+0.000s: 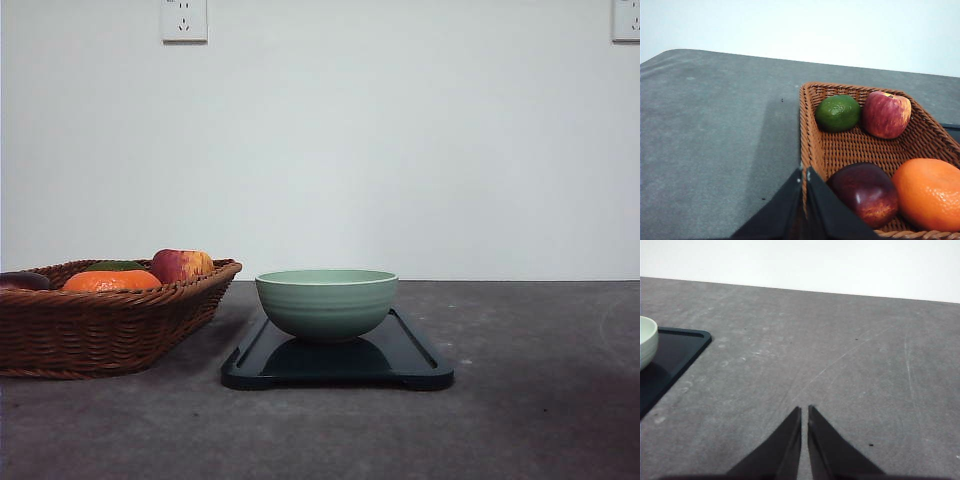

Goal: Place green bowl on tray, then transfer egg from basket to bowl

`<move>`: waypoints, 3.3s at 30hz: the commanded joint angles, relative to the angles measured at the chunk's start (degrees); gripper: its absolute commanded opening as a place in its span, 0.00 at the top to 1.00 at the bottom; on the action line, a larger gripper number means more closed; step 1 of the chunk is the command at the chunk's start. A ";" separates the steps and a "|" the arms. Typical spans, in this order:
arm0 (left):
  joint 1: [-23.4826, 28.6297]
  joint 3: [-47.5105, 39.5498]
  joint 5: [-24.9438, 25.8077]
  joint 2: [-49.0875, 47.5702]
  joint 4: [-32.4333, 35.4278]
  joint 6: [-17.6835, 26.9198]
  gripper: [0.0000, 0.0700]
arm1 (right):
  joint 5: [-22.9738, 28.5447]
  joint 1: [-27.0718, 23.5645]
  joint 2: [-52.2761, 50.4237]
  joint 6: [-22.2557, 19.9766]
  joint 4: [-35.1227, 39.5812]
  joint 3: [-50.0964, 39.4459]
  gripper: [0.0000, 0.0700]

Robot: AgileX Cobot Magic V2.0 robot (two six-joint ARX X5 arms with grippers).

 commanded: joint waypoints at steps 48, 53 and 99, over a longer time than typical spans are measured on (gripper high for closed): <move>0.04 -1.11 -0.04 -0.02 0.61 0.13 1.00 | 0.04 -0.04 -0.02 0.76 0.20 -0.24 0.98; 0.04 -1.11 -0.04 -0.02 0.61 0.13 1.00 | 0.04 -0.04 -0.02 0.76 0.20 -0.24 0.98; 0.04 -1.11 -0.04 -0.02 0.61 0.13 1.00 | 0.04 -0.04 -0.02 0.75 0.20 -0.24 0.98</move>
